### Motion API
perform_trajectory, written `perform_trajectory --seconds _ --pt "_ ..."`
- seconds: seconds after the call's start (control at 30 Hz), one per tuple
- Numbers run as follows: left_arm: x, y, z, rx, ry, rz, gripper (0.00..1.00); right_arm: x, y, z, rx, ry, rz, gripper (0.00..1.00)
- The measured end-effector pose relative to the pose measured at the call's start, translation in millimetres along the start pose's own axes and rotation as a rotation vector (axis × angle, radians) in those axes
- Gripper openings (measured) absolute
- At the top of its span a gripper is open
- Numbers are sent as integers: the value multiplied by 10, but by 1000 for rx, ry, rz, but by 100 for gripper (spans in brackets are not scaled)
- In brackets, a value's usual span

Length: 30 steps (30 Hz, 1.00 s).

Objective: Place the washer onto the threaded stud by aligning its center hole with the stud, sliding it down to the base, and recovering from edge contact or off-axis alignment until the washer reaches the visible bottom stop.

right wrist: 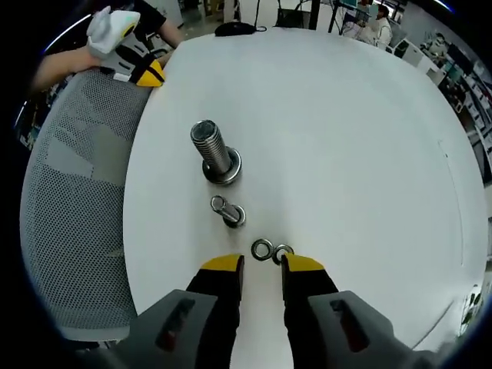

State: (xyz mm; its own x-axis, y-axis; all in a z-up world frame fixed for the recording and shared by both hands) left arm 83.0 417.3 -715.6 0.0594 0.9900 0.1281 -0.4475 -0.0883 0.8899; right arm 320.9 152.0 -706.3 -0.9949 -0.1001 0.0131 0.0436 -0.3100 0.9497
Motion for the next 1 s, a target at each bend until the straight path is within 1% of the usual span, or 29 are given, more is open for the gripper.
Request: perform_trajectory --seconds 0.17,0.2,0.3,0.33,0.43,0.5,0.6,0.77,0.8,0.83,0.9,1.0 --pt "0 4 2 -1 1 0 2 12 -47 25 20 21 2 19" --pt "0 5 4 -2 1 0 2 16 -47 24 23 24 3 17" --pt "3 1 0 0 1 0 2 69 -63 23 36 40 30 16" --pt "3 0 2 -2 0 0 2 80 -63 24 36 43 29 16" --pt "5 1 3 -5 1 0 2 55 -59 34 27 41 -1 16" --pt "5 1 2 -4 1 0 2 46 -58 43 21 40 -7 16" --pt "7 2 2 -5 1 0 2 10 -59 50 25 44 -32 17" --pt "8 5 7 -11 2 2 2 -12 -90 47 31 40 -15 16" --pt "8 6 8 -12 2 2 2 -5 -98 46 31 47 -11 16" --pt "7 6 6 -9 1 2 2 11 -111 37 49 58 -7 15" --pt "7 6 4 -9 1 3 2 22 -143 52 44 83 -19 15" --pt "8 4 2 -8 -1 2 2 29 -106 47 46 111 -27 15"
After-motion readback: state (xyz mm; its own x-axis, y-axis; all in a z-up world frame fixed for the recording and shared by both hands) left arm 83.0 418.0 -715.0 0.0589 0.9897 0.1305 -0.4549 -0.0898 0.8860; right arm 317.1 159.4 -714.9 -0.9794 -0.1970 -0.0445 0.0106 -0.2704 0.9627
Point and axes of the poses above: the point that each gripper's makers call its tool centre point, and the gripper's own axes: y roughly backward along the fingers, x roughly to its left, z roughly out of its top, the point moved 9 cm from there along y, roughly backward along the fingers, and after that the axes turned 1 degree about x, right-handed, at the moved point
